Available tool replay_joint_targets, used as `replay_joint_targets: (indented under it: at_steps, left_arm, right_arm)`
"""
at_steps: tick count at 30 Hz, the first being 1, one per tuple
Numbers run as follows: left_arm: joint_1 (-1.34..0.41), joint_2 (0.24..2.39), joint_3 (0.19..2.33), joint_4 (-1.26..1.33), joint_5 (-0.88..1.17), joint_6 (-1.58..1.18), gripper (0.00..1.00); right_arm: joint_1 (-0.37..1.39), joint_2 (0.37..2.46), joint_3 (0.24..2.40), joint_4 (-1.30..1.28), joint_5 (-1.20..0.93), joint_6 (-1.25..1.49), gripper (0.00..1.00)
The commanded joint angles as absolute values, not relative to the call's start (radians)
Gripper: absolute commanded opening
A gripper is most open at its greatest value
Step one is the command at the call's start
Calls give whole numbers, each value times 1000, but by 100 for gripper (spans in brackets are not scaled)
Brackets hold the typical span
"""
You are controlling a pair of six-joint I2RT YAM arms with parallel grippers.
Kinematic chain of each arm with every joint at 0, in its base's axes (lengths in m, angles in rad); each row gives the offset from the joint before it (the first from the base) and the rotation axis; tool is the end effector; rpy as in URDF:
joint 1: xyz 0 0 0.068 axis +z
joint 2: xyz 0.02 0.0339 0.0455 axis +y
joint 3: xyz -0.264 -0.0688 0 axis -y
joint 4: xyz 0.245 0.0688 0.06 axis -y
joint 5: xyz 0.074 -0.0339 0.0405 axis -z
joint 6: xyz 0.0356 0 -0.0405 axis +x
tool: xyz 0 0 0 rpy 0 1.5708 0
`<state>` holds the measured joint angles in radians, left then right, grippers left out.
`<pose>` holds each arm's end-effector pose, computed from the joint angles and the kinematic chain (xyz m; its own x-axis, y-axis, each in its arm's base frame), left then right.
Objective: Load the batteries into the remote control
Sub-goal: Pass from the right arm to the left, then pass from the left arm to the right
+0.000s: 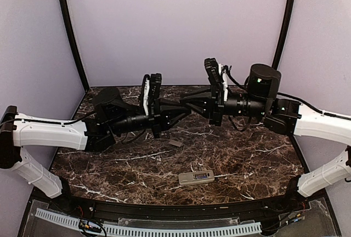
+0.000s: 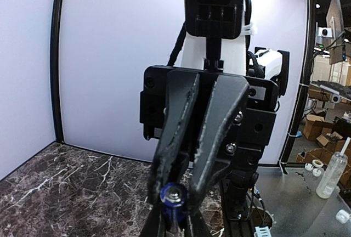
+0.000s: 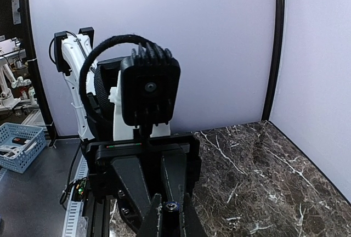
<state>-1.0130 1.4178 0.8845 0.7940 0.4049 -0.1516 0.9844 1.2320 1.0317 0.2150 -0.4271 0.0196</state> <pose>0.1598 -0.2826 0.3290 -0.0133 -0.2409 -0.9705 0.9906 0.1287 -0.0455 0.1486 0.2503 0.3741 -0.0112 0.0153 -0.9998 -0.9873 0.1584 0.0135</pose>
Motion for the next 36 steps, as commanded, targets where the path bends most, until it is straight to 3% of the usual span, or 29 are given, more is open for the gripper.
replay_joint_targets:
  at_steps: [1, 5, 7, 10, 17, 26, 31, 36]
  left_arm:
    - [-1018, 1414, 909, 810, 423, -141, 3]
    - [-1017, 1409, 903, 800, 415, -127, 0]
    - [-1017, 1408, 900, 790, 409, -112, 0]
    - [-1020, 1408, 899, 760, 396, -65, 0]
    - [-1034, 1407, 899, 728, 370, -8, 0]
    - [-1035, 1402, 902, 726, 376, -10, 0]
    - [-1035, 1402, 902, 720, 375, -9, 0]
    - [-1035, 1404, 903, 716, 379, -7, 0]
  right_arm:
    - [994, 1219, 1019, 210, -426, 14, 0]
    - [994, 1217, 1031, 184, -423, 11, 4]
    - [994, 1222, 1058, 128, -409, 13, 22]
    - [994, 1231, 1122, 25, -395, 14, 34]
    - [991, 1249, 1220, -114, -456, 20, 42]
    - [991, 1276, 1291, -287, -425, -11, 38]
    - [994, 1256, 1255, -252, -427, 0, 22]
    - [997, 1272, 1261, -271, -420, 0, 17]
